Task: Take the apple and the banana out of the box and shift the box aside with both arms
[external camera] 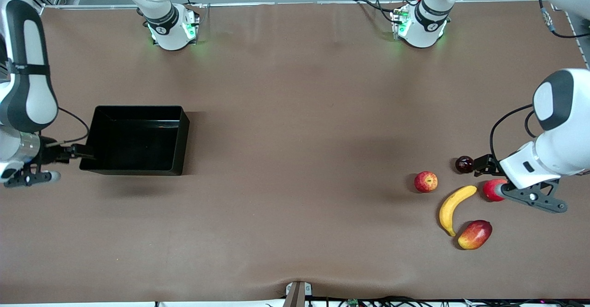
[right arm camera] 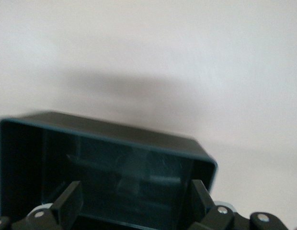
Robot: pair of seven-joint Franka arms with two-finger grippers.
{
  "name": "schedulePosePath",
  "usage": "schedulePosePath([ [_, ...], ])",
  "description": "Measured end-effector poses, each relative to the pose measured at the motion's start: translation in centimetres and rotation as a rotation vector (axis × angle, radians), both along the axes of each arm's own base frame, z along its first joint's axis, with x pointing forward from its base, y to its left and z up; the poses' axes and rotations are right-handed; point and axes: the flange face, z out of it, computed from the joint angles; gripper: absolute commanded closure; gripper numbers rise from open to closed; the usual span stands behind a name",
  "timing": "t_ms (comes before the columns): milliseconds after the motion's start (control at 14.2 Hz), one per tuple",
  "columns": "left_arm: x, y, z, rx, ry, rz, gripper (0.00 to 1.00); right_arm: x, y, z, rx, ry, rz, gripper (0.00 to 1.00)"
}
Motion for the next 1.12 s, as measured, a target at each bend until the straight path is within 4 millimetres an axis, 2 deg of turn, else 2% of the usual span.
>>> schedulePosePath([
  [70, -0.5, -0.2, 1.3, 0.003, -0.005, 0.048, 0.00, 1.1, 1.6, 1.0, -0.005, -0.023, 0.025, 0.00],
  [141, -1.1, -0.5, 2.7, 0.006, -0.014, 0.089, 0.00, 1.9, 2.4, 1.8, -0.008, -0.043, 0.038, 0.00],
  [281, -2.3, -0.8, 5.5, 0.014, -0.029, 0.147, 0.00, 3.1, 3.0, 3.7, -0.013, -0.083, 0.051, 0.00],
  [422, -3.6, -0.8, 8.1, 0.023, -0.044, 0.171, 0.00, 3.4, 4.2, 6.1, -0.009, -0.090, 0.029, 0.00],
  [562, -4.8, -0.8, 10.0, 0.034, -0.044, 0.179, 0.00, 2.9, 6.5, 8.7, -0.003, -0.069, -0.044, 0.00],
  [703, -5.8, -0.9, 11.3, 0.038, -0.034, 0.186, 0.00, 0.8, 9.3, 12.1, -0.002, -0.005, -0.121, 0.00],
  [844, -6.8, -0.7, 12.7, 0.004, -0.030, 0.205, 0.00, -2.0, 10.8, 16.2, -0.005, 0.044, -0.176, 0.00],
  [984, -8.0, 0.1, 13.8, -0.024, -0.002, 0.232, 0.00, -5.3, 11.1, 20.4, -0.006, 0.080, -0.199, 0.00],
  [1125, -9.3, 0.4, 14.6, -0.036, 0.019, 0.249, 0.00, -8.5, 10.5, 24.6, -0.001, 0.071, -0.211, 0.00],
])
